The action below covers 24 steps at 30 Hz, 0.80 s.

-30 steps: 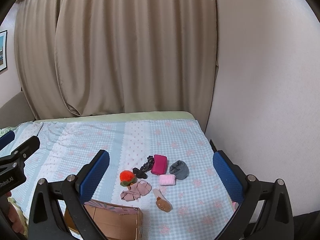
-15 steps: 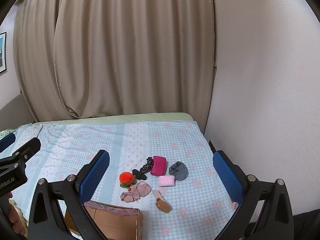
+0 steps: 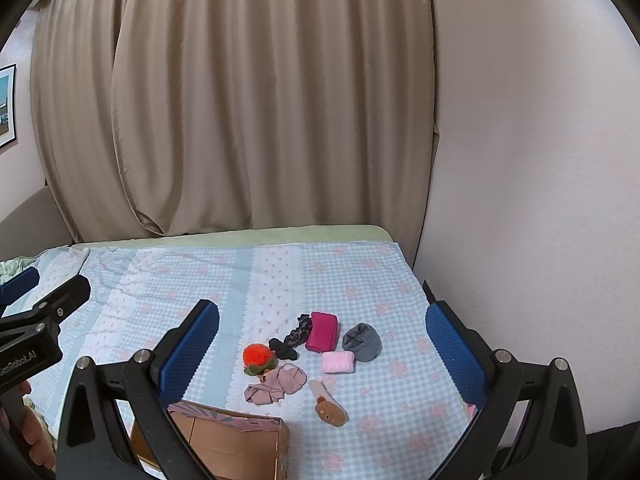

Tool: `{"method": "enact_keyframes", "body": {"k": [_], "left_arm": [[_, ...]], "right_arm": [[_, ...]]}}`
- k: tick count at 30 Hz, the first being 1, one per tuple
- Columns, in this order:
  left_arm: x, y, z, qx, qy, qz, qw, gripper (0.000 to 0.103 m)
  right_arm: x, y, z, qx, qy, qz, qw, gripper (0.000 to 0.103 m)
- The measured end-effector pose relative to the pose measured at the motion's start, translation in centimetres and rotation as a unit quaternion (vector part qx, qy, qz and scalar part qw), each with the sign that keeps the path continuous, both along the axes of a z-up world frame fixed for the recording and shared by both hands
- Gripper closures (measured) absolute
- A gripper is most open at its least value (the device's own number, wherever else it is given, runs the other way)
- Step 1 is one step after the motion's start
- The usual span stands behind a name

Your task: Organize soft objects

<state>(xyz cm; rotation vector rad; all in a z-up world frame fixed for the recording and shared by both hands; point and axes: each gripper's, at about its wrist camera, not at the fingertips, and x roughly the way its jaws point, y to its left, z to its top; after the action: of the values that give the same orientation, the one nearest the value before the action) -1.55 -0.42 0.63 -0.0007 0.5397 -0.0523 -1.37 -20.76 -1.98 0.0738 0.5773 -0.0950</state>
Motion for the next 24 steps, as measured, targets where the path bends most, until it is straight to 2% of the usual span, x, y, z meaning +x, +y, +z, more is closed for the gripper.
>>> {"method": "enact_keyframes", "body": {"k": [16, 24], "left_arm": [[0.9, 1.1, -0.6, -0.007, 0.022, -0.002, 0.9997, 0.001], [3.1, 3.0, -1.9, -0.022, 0.047, -0.020, 0.9985, 0.001]], "right_arm": [[0.5, 1.3, -0.3, 0.010, 0.003, 0.013, 1.000, 0.000], [2.5, 1.9, -1.9, 0.033, 0.025, 0.007, 0.999, 0.000]]}}
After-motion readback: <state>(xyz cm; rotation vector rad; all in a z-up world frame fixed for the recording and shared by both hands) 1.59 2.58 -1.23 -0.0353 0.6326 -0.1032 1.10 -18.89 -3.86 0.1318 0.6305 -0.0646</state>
